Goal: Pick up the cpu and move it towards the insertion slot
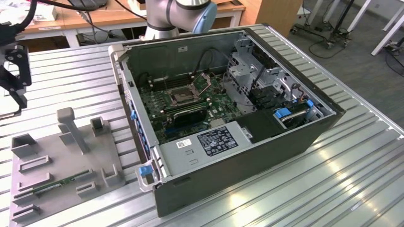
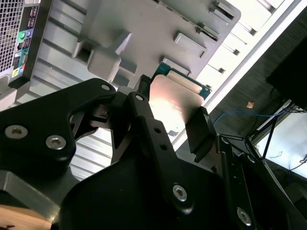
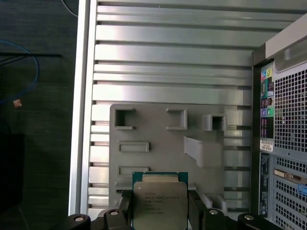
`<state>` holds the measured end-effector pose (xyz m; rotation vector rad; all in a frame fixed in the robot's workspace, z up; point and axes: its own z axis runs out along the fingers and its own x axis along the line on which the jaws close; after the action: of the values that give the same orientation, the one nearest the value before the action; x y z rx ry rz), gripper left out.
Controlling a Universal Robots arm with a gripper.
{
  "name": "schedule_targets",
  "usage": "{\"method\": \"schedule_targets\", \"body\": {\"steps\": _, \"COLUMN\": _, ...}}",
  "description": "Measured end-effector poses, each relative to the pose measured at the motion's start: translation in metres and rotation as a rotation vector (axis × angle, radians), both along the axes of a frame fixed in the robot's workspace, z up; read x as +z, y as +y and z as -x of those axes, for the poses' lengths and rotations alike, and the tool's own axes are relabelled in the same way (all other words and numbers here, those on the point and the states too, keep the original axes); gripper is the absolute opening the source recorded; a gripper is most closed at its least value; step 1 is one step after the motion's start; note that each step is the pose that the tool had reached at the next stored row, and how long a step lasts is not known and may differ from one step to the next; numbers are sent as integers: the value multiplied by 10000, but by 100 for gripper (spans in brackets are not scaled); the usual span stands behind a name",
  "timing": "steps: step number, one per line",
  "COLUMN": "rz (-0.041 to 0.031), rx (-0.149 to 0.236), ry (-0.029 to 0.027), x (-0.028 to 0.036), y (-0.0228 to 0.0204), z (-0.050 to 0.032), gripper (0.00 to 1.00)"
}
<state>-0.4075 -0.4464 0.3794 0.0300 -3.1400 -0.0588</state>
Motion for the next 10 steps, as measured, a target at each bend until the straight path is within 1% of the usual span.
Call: {"method": "schedule_targets", "body": {"steps": 10, "rz": 0, "rx": 0, "ry": 0, "x": 0, "y": 0, "z": -174, "gripper": 55}}
